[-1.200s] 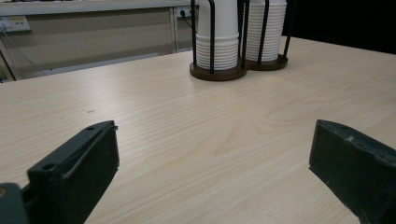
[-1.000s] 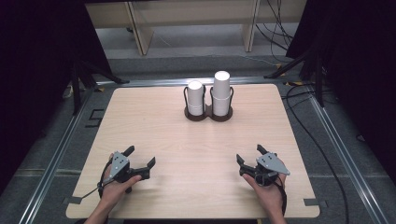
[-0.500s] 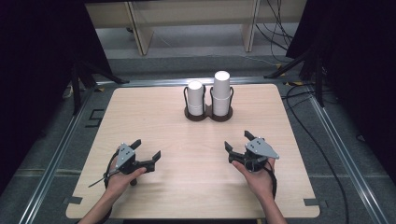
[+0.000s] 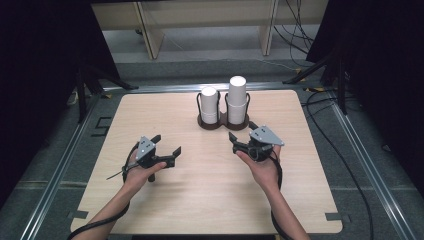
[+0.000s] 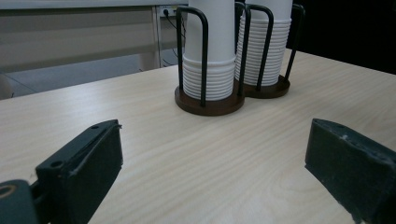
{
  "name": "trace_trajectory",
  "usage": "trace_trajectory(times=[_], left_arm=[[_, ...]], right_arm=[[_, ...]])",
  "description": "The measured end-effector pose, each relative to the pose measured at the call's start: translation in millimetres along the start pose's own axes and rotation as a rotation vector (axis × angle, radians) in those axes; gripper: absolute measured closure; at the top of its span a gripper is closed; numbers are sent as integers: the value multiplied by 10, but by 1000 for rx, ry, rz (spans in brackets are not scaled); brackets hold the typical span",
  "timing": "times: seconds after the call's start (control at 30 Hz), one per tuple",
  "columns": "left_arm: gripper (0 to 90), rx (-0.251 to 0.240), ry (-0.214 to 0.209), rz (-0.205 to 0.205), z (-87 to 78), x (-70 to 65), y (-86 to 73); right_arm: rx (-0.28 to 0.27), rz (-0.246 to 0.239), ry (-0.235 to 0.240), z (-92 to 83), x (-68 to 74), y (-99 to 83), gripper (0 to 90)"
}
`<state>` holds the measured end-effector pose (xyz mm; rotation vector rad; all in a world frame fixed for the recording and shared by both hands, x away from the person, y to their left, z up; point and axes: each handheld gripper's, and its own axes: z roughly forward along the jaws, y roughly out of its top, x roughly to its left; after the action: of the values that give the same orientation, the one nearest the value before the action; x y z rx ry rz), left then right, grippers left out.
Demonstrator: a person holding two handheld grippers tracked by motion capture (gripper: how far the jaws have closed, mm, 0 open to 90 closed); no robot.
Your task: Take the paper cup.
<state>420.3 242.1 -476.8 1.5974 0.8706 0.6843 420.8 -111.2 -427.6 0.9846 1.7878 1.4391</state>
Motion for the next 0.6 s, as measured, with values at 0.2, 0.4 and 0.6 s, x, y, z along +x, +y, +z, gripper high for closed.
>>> trace_trajectory(times=[0.2,0.4,0.6], left_arm=[[36,20,-8,39,186,30,117],[53,25,-35,54,383,20,198],[88,42,-58,74,690,-25,253]], right_arm=[[-6,-17,25,233,35,141,217],[-20,-37,37,439,46,268,235],[-20,-52,42,644,45,385,249]])
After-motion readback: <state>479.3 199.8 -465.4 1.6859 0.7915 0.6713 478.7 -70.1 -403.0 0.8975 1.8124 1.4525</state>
